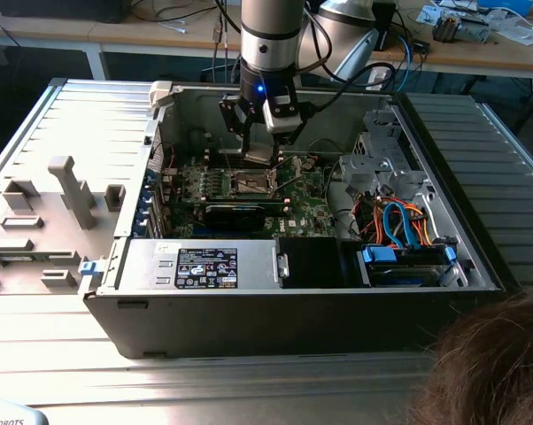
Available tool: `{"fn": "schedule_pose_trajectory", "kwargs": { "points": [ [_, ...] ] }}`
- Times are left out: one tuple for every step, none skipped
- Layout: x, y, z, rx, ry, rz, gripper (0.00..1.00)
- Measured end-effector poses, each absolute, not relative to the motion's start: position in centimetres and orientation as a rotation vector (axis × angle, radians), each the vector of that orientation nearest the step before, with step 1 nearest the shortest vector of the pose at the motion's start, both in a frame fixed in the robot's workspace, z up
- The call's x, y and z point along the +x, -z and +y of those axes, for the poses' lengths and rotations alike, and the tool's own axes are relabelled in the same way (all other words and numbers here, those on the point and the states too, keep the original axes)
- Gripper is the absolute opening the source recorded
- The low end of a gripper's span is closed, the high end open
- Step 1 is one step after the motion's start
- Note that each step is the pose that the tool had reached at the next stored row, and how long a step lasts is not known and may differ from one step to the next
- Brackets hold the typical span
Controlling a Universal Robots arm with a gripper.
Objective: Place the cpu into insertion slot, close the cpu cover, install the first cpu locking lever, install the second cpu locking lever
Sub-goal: 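Place the cpu into insertion slot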
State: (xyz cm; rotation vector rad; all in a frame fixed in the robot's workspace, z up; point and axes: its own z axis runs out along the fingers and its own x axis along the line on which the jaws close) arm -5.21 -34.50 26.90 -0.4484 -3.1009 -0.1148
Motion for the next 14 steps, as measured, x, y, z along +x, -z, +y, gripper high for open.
{"fn": "schedule_pose_trajectory", "kwargs": {
  "points": [
    [-5.21,-26.90,-34.50,-0.451,0.115,-3.101,0.55],
    [-5.21,-26.90,-34.50,-0.454,0.115,-3.100,0.55],
    [-5.21,-26.89,-34.50,-0.457,0.115,-3.100,0.55],
    [-5.21,-26.89,-34.50,-0.458,0.115,-3.100,0.55],
    [-5.21,-26.89,-34.50,-0.460,0.115,-3.100,0.55],
    [-5.21,-26.89,-34.50,-0.463,0.115,-3.099,0.55],
    [-5.21,-26.88,-34.50,-0.466,0.115,-3.099,0.55],
    [-5.21,-26.88,-34.50,-0.467,0.115,-3.099,0.55],
    [-5.21,-26.88,-34.50,-0.469,0.115,-3.098,0.55],
    [-5.21,-26.88,-34.50,-0.471,0.115,-3.098,0.55],
    [-5.21,-26.88,-34.50,-0.473,0.115,-3.098,0.55],
    [-5.21,-26.88,-34.50,-0.475,0.115,-3.097,0.55],
    [-5.21,-26.87,-34.50,-0.479,0.115,-3.097,0.55],
    [-5.21,-26.87,-34.50,-0.481,0.115,-3.097,0.55]
  ]
}}
